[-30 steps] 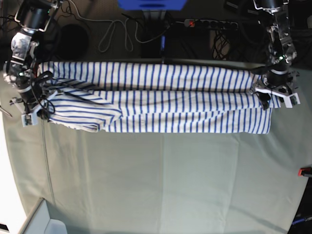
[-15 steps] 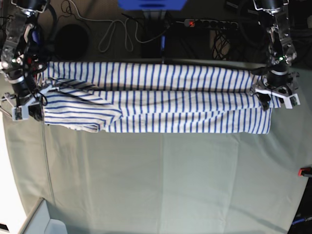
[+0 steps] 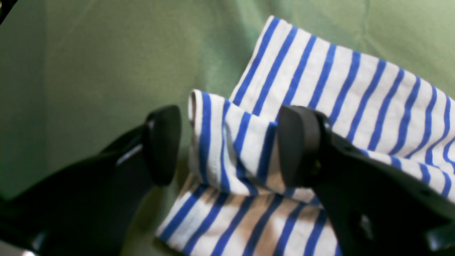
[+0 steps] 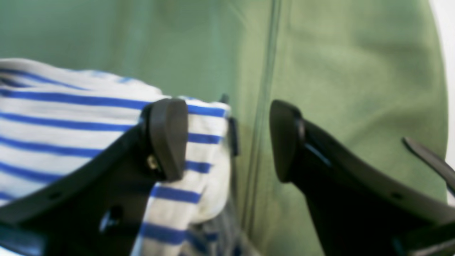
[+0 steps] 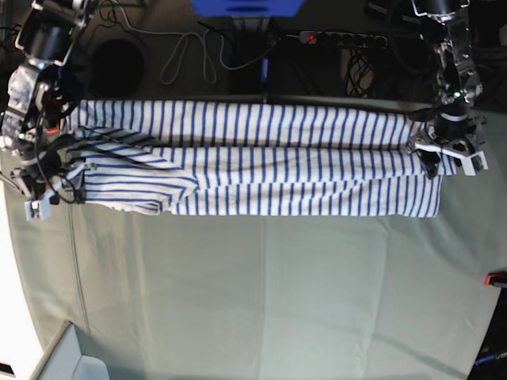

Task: Layout the t-shirt on the table in an organized manner, then fold the t-shirt properly
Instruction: 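Adjust grips on the band ends with both grippers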

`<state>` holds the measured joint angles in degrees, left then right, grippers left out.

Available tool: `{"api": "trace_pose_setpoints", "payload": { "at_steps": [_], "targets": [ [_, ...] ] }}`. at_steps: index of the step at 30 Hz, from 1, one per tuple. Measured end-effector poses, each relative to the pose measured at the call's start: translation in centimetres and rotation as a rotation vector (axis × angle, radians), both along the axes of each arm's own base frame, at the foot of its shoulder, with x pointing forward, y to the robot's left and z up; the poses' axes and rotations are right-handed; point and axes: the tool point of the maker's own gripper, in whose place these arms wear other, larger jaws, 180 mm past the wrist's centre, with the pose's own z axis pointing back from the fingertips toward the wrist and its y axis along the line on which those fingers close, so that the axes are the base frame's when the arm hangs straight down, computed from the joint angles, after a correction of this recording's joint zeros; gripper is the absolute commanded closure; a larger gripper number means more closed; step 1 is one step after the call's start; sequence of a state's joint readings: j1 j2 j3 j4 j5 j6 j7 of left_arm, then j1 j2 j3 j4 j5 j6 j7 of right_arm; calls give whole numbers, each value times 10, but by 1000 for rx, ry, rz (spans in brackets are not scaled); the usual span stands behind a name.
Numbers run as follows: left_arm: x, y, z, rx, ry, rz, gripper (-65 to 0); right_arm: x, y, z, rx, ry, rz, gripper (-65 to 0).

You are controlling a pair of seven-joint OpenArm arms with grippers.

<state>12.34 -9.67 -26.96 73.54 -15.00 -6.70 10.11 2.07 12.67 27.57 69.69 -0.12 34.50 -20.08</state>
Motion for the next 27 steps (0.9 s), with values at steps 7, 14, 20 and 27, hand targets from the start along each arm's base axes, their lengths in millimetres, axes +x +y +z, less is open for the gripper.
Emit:
{"api": "trace_pose_setpoints", "payload": {
  "at_steps": [7,14,20,27],
  "targets": [
    [0,0,0,1,-1,0,-415,-7,-2,-6,2,17,-1,-199],
    [0,0,0,1,-1,0,-415,-26,21,-22,53,55,62,-69],
    [0,0,0,0,-1,1,-415,-35,18,2,-16,11,90,0],
    [0,0,0,-1,2,0,-415,-47,12,24,-34,-55,24,0]
  ]
}}
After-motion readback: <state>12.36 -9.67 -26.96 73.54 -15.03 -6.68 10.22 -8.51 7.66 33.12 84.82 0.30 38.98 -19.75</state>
